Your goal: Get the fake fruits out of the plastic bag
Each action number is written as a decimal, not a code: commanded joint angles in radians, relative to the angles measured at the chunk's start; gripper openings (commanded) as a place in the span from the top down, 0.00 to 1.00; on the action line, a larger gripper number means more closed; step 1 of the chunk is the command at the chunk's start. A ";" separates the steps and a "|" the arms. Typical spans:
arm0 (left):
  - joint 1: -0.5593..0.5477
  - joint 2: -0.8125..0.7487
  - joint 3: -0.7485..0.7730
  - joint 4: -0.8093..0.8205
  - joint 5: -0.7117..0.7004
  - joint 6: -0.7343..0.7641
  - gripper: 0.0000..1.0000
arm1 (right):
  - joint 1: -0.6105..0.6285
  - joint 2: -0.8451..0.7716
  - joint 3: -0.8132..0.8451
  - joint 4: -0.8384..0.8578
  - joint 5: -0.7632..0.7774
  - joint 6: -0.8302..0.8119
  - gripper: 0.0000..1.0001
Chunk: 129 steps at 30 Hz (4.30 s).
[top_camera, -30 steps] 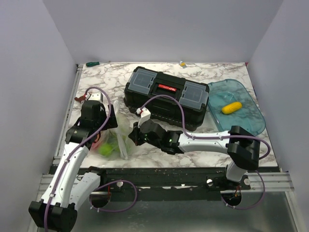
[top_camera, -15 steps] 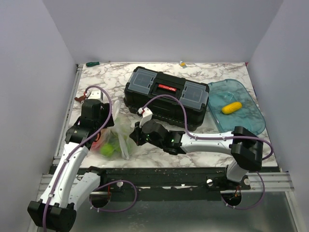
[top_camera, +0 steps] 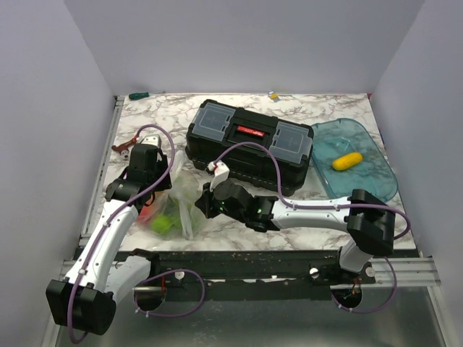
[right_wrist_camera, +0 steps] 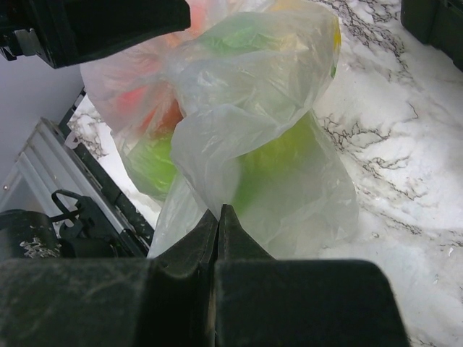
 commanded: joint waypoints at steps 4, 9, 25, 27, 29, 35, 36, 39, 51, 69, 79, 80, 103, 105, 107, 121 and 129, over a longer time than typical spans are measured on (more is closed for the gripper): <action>-0.003 -0.024 -0.007 0.021 0.090 0.024 0.69 | 0.006 -0.032 -0.016 0.025 0.034 -0.001 0.99; -0.002 -0.031 -0.008 0.028 0.115 0.033 0.82 | 0.006 -0.030 -0.008 0.021 0.034 -0.005 0.99; -0.001 0.058 0.008 -0.001 0.103 0.026 0.41 | 0.006 -0.044 -0.006 0.020 0.050 -0.010 0.99; -0.001 0.054 0.005 0.005 0.121 0.032 0.49 | 0.006 -0.046 -0.007 0.021 0.053 -0.011 0.99; -0.002 0.045 0.000 0.015 0.151 0.039 0.60 | 0.006 -0.045 -0.009 0.020 0.058 -0.011 0.99; -0.001 -0.007 -0.003 0.033 0.143 0.037 1.00 | 0.007 -0.033 -0.019 0.007 0.078 -0.007 0.99; -0.001 -0.022 -0.007 0.039 0.140 0.036 1.00 | 0.007 -0.031 -0.021 -0.004 0.089 -0.003 0.99; -0.001 -0.054 -0.013 0.043 0.120 0.030 1.00 | 0.007 -0.029 -0.024 -0.044 0.153 0.025 0.99; -0.001 -0.145 -0.034 0.064 0.134 0.027 1.00 | 0.006 -0.069 -0.172 -0.147 0.303 0.234 0.99; -0.001 -0.157 -0.036 0.070 0.201 0.020 1.00 | 0.075 -0.029 0.204 -0.418 0.276 0.049 0.72; -0.001 -0.161 -0.029 0.075 0.231 0.020 1.00 | 0.085 -0.011 0.282 -0.428 0.315 0.039 0.23; -0.001 -0.161 -0.033 0.076 0.223 0.020 1.00 | 0.085 0.003 0.306 -0.438 0.314 0.040 0.20; -0.001 -0.183 -0.037 0.079 0.225 0.017 1.00 | 0.080 0.221 0.430 -0.370 0.494 0.287 0.21; -0.001 -0.187 -0.044 0.083 0.220 0.016 1.00 | 0.071 0.230 0.430 -0.369 0.491 0.294 0.21; -0.001 -0.178 -0.040 0.082 0.229 0.016 1.00 | 0.065 0.232 0.421 -0.354 0.491 0.292 0.22; -0.001 -0.175 -0.036 0.084 0.238 0.014 1.00 | 0.042 0.220 0.354 -0.208 0.462 0.208 0.32; -0.002 -0.162 -0.031 0.083 0.236 0.013 1.00 | 0.039 0.255 0.382 -0.209 0.453 0.174 0.58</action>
